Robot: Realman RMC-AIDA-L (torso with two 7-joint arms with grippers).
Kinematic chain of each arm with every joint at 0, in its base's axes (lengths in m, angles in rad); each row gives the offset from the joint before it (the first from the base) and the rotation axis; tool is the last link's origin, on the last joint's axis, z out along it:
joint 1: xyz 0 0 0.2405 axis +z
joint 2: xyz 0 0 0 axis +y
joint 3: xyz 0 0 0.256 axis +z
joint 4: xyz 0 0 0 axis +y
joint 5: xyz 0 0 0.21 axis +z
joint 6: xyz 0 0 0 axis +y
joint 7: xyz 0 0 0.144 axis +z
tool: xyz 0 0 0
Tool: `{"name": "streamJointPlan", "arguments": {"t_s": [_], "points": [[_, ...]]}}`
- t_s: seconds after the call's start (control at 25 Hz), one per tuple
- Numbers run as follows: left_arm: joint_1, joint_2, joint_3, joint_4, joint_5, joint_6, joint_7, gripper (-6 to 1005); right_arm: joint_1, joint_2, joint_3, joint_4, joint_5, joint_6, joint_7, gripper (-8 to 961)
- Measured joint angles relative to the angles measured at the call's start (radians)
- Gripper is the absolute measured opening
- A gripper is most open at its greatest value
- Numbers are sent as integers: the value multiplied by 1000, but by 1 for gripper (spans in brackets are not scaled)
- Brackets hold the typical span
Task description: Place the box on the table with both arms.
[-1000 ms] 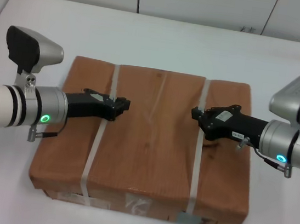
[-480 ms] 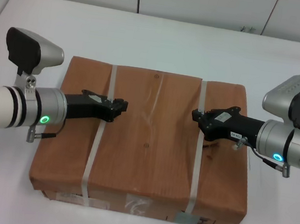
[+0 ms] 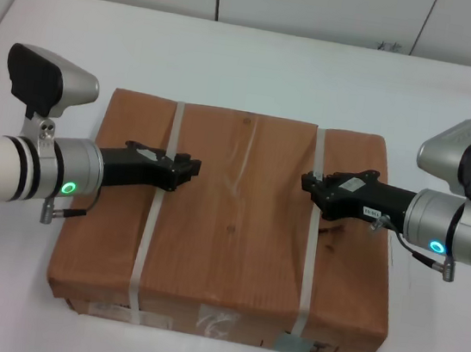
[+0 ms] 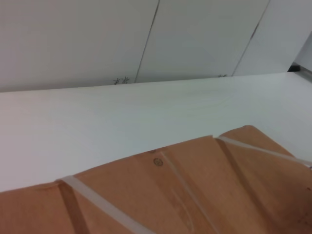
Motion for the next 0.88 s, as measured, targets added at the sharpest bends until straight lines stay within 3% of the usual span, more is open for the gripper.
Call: {"name": "streamJointPlan", "arguments": {"t_s": [0.24,0.36,0.88], "points": [[5,0,0,0,-2,1,23,151,-10,0,-1,-6,1,-2,79,172],[10,0,-2,0,-5,5,36,255,-19,0,3,-7,5,-14,87,195],[12,0,-10,9,-12,11,56,768,-23,-1,3,-9,2,-44,111,731]]}}
